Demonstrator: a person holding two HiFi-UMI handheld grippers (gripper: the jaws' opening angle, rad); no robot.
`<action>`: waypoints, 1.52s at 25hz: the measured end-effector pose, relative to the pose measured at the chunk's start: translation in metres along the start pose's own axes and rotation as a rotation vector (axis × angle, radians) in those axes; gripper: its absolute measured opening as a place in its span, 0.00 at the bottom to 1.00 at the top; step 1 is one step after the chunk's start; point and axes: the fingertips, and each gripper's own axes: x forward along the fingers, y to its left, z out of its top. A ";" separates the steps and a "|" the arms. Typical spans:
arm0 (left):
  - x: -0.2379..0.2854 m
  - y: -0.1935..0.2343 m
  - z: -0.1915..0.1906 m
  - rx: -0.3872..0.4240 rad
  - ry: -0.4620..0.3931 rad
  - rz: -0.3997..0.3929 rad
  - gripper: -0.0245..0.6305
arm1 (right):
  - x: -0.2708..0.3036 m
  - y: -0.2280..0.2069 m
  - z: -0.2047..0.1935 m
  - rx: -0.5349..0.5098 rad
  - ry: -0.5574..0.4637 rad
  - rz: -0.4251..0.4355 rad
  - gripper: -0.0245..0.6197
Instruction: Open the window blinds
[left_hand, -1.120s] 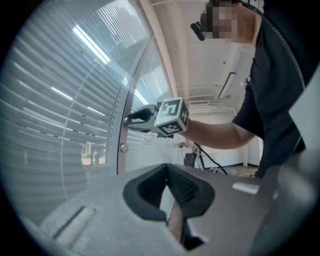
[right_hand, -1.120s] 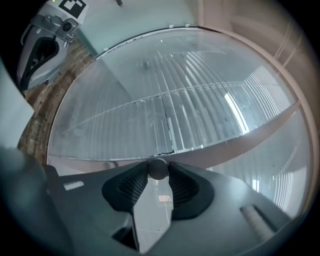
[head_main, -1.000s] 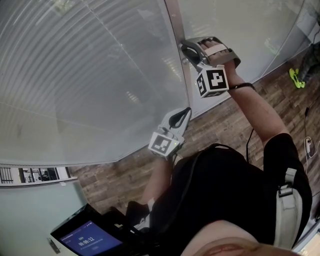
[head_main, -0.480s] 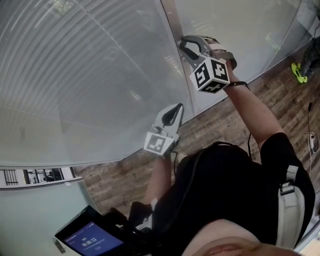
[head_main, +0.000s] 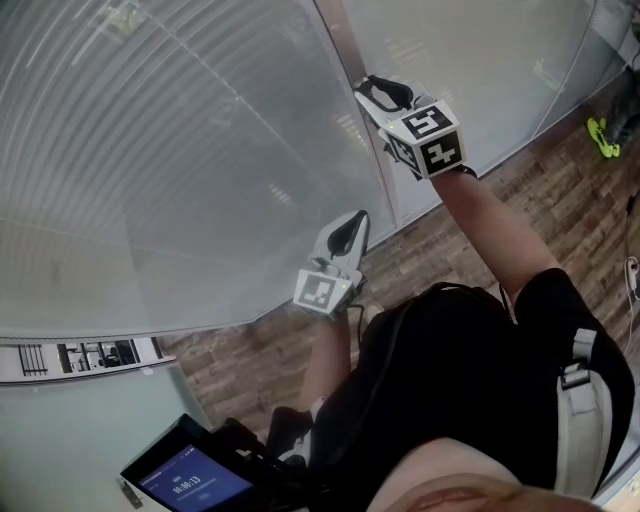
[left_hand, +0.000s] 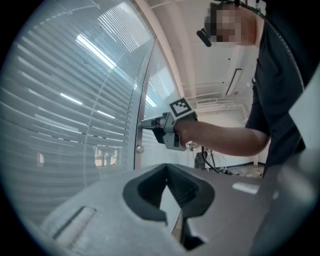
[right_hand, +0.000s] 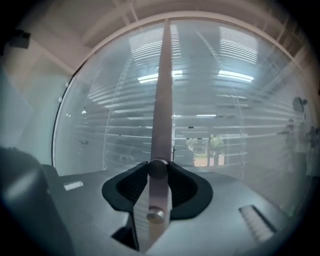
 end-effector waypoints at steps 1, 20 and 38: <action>0.000 -0.001 -0.001 -0.002 0.001 -0.002 0.04 | -0.001 -0.001 0.000 0.065 -0.014 0.001 0.24; 0.002 -0.003 -0.003 -0.013 -0.002 -0.001 0.04 | 0.004 -0.001 0.003 0.165 -0.044 -0.002 0.23; 0.006 -0.017 -0.006 -0.018 -0.005 -0.057 0.04 | -0.010 0.013 0.008 -0.372 0.016 0.021 0.41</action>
